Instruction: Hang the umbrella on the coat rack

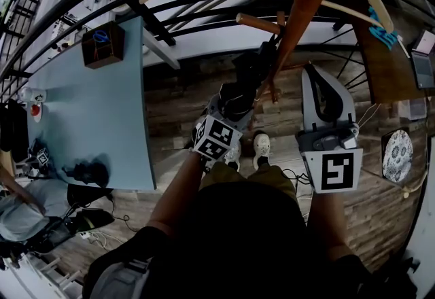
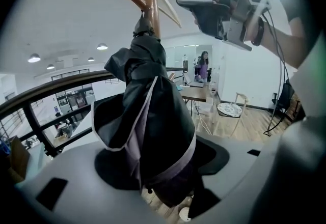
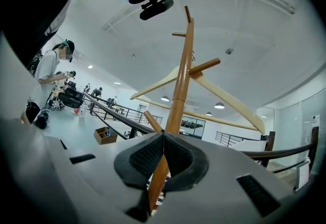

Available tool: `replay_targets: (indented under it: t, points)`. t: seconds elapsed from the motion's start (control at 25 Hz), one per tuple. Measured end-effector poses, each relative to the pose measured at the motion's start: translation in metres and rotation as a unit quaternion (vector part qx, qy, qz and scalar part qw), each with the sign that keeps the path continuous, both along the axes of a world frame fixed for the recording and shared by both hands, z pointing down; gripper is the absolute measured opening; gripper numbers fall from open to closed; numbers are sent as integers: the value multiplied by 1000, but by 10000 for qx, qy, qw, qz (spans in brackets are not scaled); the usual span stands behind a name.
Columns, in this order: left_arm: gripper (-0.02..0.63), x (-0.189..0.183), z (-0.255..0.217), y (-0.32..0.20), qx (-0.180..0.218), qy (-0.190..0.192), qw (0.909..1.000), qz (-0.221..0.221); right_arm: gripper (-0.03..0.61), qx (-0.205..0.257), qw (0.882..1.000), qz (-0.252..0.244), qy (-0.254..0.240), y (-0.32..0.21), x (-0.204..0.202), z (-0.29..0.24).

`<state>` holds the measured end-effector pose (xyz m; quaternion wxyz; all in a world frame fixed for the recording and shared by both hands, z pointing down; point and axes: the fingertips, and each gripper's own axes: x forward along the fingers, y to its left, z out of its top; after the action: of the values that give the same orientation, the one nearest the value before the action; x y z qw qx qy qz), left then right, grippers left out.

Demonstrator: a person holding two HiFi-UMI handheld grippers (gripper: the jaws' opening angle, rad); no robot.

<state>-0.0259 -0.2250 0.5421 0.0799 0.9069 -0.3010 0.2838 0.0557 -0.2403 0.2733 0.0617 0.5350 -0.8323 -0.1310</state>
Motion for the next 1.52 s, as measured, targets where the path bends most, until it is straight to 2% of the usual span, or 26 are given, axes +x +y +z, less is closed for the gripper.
replay_targets:
  t: [0.16, 0.44, 0.68, 0.88, 1.24, 1.36, 1.52]
  points:
    - [281, 2, 5, -6, 88, -104, 9998, -131, 31, 34, 10000, 12, 16, 1, -2, -1]
    - [284, 19, 15, -16, 32, 27, 9997, -237, 31, -46, 9999, 102, 75, 6, 1, 7]
    - [284, 26, 26, -43, 367, -43, 9987, -343, 31, -263, 9994, 176, 171, 6, 7, 23]
    - [284, 32, 27, -57, 523, -82, 9980, -355, 30, -288, 9992, 203, 161, 3, 10, 26]
    - [288, 37, 30, -64, 508, -35, 9984, -265, 30, -238, 9995, 145, 137, -6, 8, 25]
    - [326, 37, 32, -64, 464, 2, 9987, -211, 30, -245, 9995, 178, 92, -8, 9, 26]
    - [397, 34, 30, -66, 369, 269, 9988, -161, 31, -226, 9996, 147, 103, -12, 6, 27]
